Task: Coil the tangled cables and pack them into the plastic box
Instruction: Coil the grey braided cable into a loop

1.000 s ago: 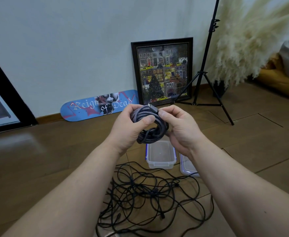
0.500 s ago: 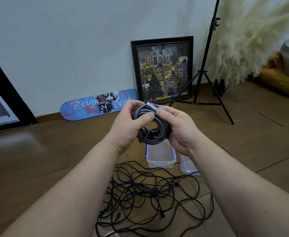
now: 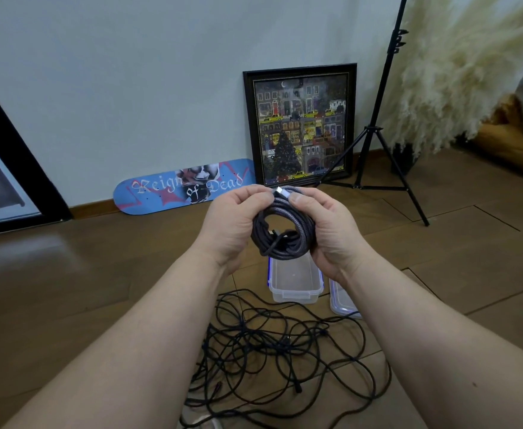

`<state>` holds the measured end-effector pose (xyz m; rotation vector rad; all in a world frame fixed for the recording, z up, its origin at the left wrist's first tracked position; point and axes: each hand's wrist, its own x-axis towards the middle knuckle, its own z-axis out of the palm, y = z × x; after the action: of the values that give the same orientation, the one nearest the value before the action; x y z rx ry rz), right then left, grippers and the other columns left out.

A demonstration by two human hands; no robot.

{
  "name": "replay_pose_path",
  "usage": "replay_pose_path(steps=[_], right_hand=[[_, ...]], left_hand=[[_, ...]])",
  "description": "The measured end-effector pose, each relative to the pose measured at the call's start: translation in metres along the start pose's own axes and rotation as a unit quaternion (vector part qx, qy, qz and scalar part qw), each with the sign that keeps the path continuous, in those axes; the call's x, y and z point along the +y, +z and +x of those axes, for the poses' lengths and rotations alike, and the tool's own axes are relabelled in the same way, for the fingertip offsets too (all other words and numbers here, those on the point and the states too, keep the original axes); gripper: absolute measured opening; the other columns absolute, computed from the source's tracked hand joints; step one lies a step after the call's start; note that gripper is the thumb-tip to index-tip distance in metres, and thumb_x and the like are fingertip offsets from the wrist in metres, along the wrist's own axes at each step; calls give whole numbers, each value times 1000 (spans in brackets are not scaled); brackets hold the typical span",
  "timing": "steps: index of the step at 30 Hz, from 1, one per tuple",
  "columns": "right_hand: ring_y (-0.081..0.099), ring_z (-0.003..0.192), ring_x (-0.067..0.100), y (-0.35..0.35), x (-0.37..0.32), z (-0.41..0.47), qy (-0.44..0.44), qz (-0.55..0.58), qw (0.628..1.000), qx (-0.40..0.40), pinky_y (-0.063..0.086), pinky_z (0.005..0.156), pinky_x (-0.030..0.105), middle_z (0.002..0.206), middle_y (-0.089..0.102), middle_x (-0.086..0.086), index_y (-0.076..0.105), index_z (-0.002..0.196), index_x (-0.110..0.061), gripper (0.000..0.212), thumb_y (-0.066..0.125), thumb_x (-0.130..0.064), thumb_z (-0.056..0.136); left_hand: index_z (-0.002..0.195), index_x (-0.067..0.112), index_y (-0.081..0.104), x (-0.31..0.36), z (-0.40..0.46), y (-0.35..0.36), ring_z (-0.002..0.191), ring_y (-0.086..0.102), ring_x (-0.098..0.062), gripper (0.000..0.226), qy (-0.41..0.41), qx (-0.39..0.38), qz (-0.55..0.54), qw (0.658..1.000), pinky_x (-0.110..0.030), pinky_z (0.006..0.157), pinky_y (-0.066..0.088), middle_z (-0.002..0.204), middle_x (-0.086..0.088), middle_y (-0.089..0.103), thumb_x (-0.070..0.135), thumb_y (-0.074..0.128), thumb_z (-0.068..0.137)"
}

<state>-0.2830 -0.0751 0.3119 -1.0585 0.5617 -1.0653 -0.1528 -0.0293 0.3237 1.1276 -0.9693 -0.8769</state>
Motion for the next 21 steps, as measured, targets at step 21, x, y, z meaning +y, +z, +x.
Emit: replay_pose_path(steps=[21], right_hand=[[65,83,21,3,12,3,-1,-24,999,40,54,78,37,98,69,12,63,109,-8,17,59,-16,95]], left_hand=[[87,12,66,-2,1,-10,76,59,-13,16,-19,-47,-53,997,-24,70,48,81,2,68,0,57,91]])
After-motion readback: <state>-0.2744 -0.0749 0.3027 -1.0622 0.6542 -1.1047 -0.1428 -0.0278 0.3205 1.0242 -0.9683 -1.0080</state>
